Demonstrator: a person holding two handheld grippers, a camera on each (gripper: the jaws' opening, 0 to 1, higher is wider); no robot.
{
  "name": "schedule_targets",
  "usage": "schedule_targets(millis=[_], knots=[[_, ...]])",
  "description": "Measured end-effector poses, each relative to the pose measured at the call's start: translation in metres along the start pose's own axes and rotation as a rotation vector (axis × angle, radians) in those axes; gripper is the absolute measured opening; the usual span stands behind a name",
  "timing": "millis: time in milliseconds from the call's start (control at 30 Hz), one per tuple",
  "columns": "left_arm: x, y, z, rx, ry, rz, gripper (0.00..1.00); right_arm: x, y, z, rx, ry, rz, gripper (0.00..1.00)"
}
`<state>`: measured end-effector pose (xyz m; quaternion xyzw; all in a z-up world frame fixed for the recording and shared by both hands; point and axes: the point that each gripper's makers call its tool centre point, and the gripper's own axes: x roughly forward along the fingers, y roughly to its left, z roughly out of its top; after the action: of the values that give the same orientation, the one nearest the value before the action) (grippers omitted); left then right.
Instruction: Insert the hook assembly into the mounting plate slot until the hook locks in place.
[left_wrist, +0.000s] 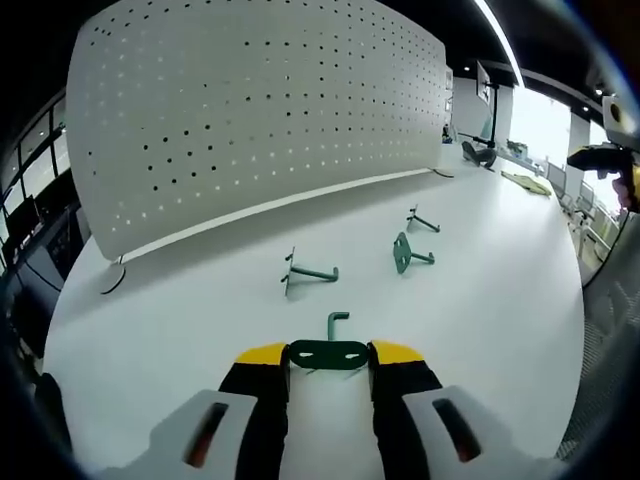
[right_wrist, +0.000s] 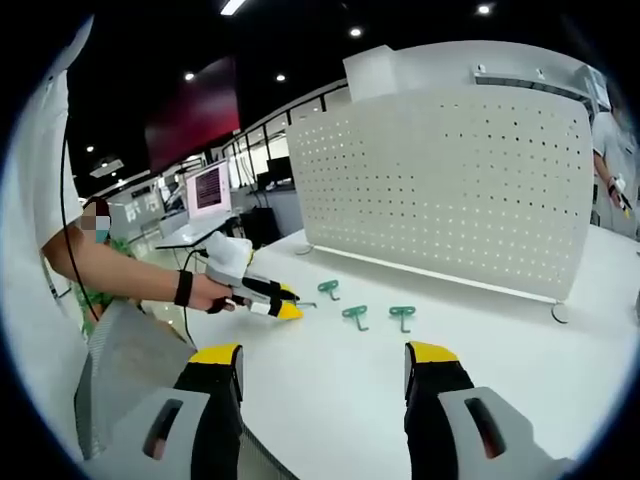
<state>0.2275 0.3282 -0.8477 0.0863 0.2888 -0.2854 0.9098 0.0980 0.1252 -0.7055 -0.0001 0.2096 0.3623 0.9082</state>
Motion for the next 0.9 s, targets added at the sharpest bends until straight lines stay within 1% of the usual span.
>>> schedule_targets(millis=[100,167,233,300,467,500,567,633,733,800,900], knots=[[0.000,0.001,0.000,0.015,-0.001,0.007,0.32,0.000,0.001,0.000,0.000,-0.001,0.002,0.66],[0.000,-0.003,0.000,-0.001,-0.004,-0.007,0.32,0.001,0.001,0.000,-0.003,0.001,0.002,0.66],[-0.002,-0.004,0.000,0.000,-0.004,-0.008,0.32,0.001,0.001,0.000,0.000,0.000,0.005,0.66],[-0.007,-0.005,0.002,-0.005,-0.016,0.008,0.32,0.002,0.002,0.000,-0.003,0.000,0.007,0.66],[-0.012,-0.010,0.004,-0.029,-0.033,-0.008,0.31,0.004,0.006,0.000,-0.003,0.001,0.020,0.66],[-0.013,-0.011,0.004,-0.040,-0.030,-0.010,0.31,0.004,0.007,0.000,-0.004,0.000,0.022,0.66],[-0.015,-0.015,0.005,-0.097,-0.031,-0.029,0.31,0.004,0.007,0.000,-0.007,0.000,0.024,0.66],[-0.018,-0.014,0.008,-0.105,-0.037,-0.023,0.31,0.004,0.008,0.001,-0.006,-0.004,0.026,0.66],[-0.021,-0.016,0.010,-0.133,-0.029,-0.027,0.31,0.005,0.008,0.001,-0.007,-0.007,0.028,0.65],[-0.023,-0.020,0.014,-0.161,-0.037,-0.039,0.31,0.004,0.008,0.002,-0.009,-0.013,0.029,0.65],[-0.029,-0.027,0.021,-0.171,-0.048,-0.050,0.31,0.003,0.009,0.003,-0.011,-0.020,0.030,0.65]])
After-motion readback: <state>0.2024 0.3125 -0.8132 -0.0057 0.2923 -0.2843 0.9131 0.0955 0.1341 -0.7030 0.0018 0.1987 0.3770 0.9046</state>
